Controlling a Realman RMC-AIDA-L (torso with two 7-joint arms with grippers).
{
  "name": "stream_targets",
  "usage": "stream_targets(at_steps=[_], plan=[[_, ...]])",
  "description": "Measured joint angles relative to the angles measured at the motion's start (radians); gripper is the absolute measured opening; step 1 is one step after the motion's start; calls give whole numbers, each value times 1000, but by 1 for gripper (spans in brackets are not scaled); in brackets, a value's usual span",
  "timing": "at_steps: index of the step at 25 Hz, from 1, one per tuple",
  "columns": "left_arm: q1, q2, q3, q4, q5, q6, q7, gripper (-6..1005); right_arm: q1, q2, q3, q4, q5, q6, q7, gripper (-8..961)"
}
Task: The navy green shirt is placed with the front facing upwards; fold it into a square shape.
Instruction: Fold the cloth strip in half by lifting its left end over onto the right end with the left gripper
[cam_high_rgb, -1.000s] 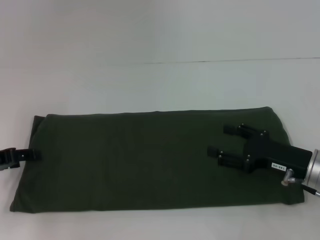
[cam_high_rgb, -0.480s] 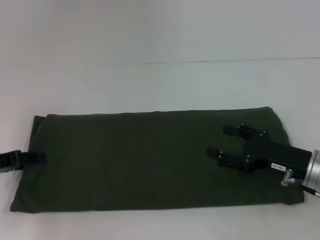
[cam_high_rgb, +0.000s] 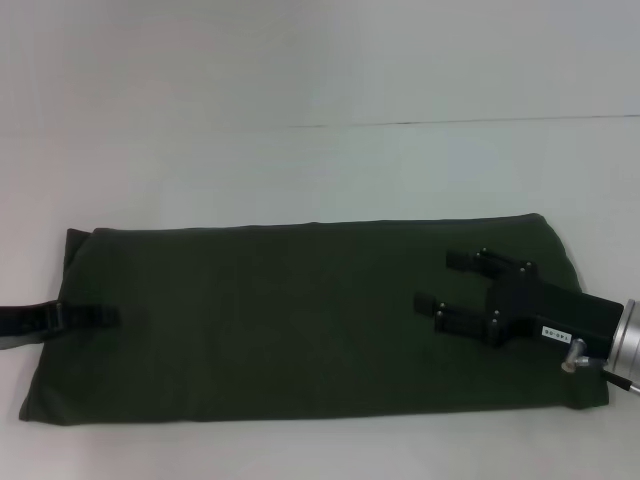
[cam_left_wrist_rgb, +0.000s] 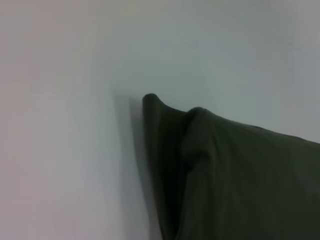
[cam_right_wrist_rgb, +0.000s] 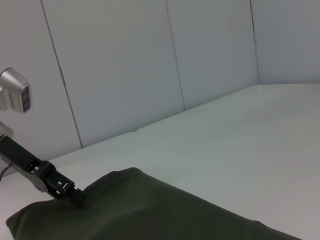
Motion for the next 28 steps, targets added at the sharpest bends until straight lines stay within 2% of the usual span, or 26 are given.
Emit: stream_targets(at_steps=[9, 13, 17, 28], plan=[[-15, -2, 4, -1, -21, 33, 4, 757, 0, 0, 0, 2, 0, 3, 0, 887], [-16, -13, 4, 9, -22, 33, 29, 700, -1, 0, 0, 3, 0, 5, 0, 887], [-17, -14, 4, 8, -23, 34, 32, 642, -3, -1, 1, 3, 0, 6, 1, 887], [-18, -11, 4, 10, -23, 32, 31, 162, -2, -2, 2, 5, 0, 4, 2, 887]])
